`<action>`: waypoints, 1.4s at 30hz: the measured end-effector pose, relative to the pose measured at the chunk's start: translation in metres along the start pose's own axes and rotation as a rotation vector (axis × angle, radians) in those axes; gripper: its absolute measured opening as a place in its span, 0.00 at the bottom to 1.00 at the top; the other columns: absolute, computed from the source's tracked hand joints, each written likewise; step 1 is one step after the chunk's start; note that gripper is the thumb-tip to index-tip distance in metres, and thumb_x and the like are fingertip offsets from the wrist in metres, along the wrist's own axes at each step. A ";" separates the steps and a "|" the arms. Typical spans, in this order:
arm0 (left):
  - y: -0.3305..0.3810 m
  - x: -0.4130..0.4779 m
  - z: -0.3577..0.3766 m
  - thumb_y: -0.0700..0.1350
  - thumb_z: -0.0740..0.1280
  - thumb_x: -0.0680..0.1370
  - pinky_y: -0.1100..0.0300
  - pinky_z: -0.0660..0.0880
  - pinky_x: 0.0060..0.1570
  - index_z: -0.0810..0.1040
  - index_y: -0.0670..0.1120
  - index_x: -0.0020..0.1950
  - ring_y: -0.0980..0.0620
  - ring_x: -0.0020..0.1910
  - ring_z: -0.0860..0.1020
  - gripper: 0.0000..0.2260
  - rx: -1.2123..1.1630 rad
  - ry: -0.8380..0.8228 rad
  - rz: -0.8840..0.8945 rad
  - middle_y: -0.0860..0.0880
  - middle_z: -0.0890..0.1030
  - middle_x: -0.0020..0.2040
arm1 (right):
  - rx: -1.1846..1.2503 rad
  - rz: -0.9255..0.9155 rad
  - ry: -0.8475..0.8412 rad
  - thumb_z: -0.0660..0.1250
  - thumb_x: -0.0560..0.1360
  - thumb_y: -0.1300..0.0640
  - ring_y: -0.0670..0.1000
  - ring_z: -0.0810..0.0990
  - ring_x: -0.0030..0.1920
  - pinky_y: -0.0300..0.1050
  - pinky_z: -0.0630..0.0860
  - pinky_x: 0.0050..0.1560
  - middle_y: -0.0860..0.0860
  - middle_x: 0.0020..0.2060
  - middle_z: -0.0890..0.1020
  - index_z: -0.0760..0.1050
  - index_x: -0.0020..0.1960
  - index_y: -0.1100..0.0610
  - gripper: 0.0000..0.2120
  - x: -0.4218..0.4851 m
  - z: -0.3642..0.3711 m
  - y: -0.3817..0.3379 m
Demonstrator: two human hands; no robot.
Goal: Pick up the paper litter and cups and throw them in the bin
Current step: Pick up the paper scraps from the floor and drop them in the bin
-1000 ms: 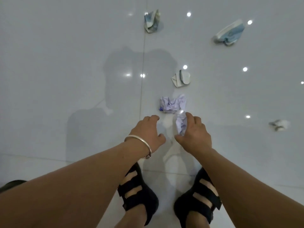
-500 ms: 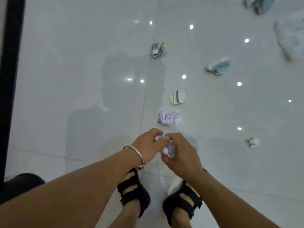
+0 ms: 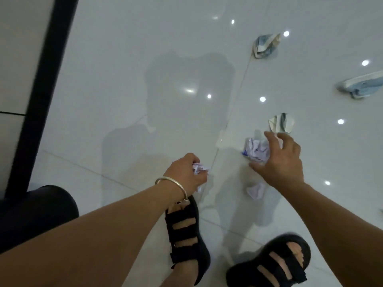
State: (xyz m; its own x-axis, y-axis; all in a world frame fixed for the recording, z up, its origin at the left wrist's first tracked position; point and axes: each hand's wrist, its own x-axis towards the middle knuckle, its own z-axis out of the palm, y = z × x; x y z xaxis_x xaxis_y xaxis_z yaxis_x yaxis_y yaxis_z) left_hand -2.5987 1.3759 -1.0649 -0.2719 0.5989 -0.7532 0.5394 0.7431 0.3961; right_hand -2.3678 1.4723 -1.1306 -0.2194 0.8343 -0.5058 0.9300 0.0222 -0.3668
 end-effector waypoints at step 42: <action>0.005 -0.035 0.044 0.49 0.66 0.75 0.56 0.74 0.51 0.74 0.44 0.57 0.47 0.49 0.77 0.14 0.196 -0.174 0.051 0.47 0.78 0.50 | 0.089 0.131 -0.175 0.70 0.71 0.54 0.58 0.77 0.48 0.48 0.75 0.42 0.53 0.54 0.73 0.74 0.61 0.52 0.18 -0.120 0.062 0.047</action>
State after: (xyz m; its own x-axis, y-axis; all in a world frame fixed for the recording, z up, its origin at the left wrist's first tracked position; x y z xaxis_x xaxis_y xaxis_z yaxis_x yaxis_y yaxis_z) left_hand -2.5516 1.3462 -1.0596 -0.1086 0.5613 -0.8204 0.6974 0.6312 0.3395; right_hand -2.3156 1.3390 -1.1354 -0.1536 0.7181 -0.6787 0.9260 -0.1351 -0.3525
